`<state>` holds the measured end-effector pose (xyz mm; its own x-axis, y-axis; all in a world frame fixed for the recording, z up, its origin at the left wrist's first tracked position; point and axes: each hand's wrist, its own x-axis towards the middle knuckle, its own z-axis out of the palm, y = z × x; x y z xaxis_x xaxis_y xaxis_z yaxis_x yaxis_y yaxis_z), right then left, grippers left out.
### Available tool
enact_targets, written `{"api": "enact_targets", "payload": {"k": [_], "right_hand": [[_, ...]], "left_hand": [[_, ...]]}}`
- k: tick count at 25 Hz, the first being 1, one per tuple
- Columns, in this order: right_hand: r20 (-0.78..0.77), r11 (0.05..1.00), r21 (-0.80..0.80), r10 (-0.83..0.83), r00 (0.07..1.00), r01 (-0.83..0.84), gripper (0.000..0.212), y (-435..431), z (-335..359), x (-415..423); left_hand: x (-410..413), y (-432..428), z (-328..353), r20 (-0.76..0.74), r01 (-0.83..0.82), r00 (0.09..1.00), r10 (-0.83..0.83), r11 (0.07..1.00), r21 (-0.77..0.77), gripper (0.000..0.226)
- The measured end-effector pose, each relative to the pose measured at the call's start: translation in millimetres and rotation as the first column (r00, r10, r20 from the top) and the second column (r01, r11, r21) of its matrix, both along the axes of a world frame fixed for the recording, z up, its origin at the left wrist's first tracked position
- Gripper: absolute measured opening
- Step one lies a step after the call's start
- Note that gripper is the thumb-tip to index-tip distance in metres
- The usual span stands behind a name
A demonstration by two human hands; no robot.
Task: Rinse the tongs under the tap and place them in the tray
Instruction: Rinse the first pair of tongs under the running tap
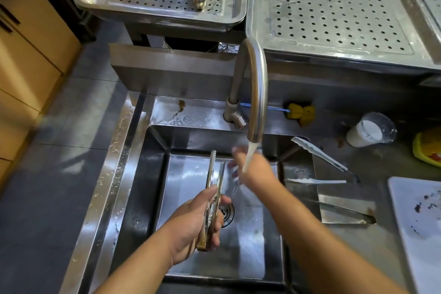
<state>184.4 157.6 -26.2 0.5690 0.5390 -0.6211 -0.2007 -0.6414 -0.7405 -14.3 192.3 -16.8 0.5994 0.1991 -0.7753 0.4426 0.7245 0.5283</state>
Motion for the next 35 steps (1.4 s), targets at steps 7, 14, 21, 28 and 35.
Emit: {"api": "enact_targets", "payload": {"k": [7,14,21,28,35], "right_hand": [[-0.192,0.990,0.121,-0.049,0.980,0.073,0.013,-20.6,0.2,-41.9],[-0.112,0.997,0.025,-0.072,0.991,0.075,0.018,-24.2,0.6,-34.4],[-0.127,0.997,0.032,-0.070,0.989,0.074,0.017,-25.1,-2.8,-34.5],[-0.176,0.991,0.033,-0.123,0.977,0.131,0.020,-27.3,-8.3,-37.5],[-0.482,0.965,0.110,-0.157,0.862,0.237,0.033,-36.3,-9.8,-45.7]], "left_hand": [[15.3,-1.8,2.1,-0.020,0.006,1.000,-0.006,1.000,-0.003,0.051],[18.8,-13.3,2.2,-0.036,0.033,0.999,-0.033,0.999,-0.010,0.052],[21.4,-14.0,2.7,-0.038,0.038,0.999,-0.038,0.999,-0.019,0.056],[21.2,-18.7,-10.0,-0.253,0.078,0.968,0.004,0.947,0.312,0.053],[7.3,-17.5,-14.1,-0.288,0.099,0.957,-0.043,0.978,0.184,0.066]]}}
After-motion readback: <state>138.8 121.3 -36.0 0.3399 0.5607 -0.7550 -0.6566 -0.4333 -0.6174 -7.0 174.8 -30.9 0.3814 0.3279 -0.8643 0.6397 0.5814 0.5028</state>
